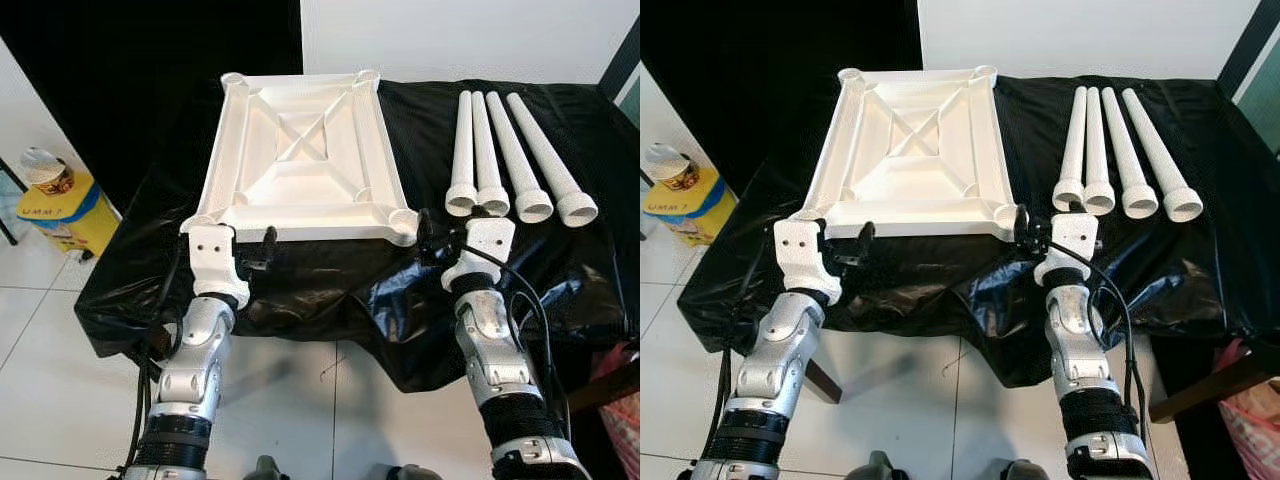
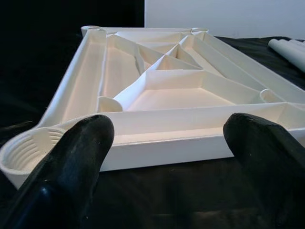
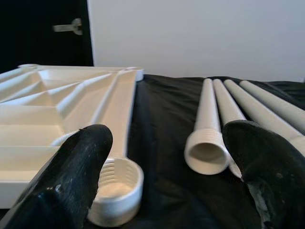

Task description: Building children table

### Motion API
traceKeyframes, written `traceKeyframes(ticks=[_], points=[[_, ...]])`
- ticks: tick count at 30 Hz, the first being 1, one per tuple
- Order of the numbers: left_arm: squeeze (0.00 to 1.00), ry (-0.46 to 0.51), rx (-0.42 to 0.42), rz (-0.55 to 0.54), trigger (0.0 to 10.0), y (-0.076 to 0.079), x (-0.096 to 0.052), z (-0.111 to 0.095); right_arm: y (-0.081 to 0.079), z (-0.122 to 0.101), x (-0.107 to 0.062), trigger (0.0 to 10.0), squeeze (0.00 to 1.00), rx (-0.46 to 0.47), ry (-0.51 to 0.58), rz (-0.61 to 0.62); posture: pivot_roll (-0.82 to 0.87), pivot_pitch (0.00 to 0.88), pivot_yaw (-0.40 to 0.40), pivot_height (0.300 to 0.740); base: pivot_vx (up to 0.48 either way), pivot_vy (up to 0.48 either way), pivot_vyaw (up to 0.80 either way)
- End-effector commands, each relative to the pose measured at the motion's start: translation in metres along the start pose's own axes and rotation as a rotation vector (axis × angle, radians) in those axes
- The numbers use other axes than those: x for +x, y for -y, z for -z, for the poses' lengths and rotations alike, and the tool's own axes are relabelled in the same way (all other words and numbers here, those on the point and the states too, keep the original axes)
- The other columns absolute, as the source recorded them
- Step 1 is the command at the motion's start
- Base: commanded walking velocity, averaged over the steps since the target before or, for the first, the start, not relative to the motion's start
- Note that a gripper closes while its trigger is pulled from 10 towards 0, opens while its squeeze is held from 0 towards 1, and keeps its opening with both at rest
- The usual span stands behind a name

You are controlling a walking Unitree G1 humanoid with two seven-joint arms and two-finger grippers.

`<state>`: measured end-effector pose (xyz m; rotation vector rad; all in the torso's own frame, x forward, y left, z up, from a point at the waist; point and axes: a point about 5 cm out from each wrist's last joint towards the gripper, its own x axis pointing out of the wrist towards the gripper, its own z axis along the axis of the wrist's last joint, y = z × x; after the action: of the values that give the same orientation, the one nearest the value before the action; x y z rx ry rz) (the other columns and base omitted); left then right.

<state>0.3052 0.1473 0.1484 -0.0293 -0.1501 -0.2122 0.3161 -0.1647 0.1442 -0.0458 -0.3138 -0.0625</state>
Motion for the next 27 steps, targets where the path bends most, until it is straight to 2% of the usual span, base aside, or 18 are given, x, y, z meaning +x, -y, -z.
traceKeyframes(ticks=[1, 6, 17, 27], points=[[0.0, -0.004, -0.005, 0.093, 10.0, 0.0031, -0.0021, -0.0002, 0.0001, -0.0013, 0.0021, 10.0, 0.0, -0.008, 0.01, 0.008, 0.0, 0.054, 0.013, 0.74, 0.0, 0.0, 0.0], [0.0, 0.004, -0.009, 0.094, 10.0, 0.0027, -0.0013, -0.0019, 0.0007, -0.0014, 0.0018, 10.0, 0.0, -0.01, 0.012, 0.011, 0.0, 0.054, 0.014, 0.74, 0.0, 0.0, 0.0], [0.0, 0.003, -0.019, 0.101, 10.0, 0.0065, -0.0003, -0.0013, -0.0001, -0.0007, 0.0002, 10.0, 0.0, -0.02, 0.017, -0.011, -0.01, 0.04, 0.014, 0.74, 0.242, 0.0, 0.0], [0.0, 0.003, -0.025, 0.061, 10.0, 0.007, 0.0013, 0.0012, -0.0027, -0.0016, 0.0002, 10.0, 0.0, -0.028, 0.026, -0.042, -0.04, 0.022, 0.01, 0.74, 0.0, 0.0, 0.0]])
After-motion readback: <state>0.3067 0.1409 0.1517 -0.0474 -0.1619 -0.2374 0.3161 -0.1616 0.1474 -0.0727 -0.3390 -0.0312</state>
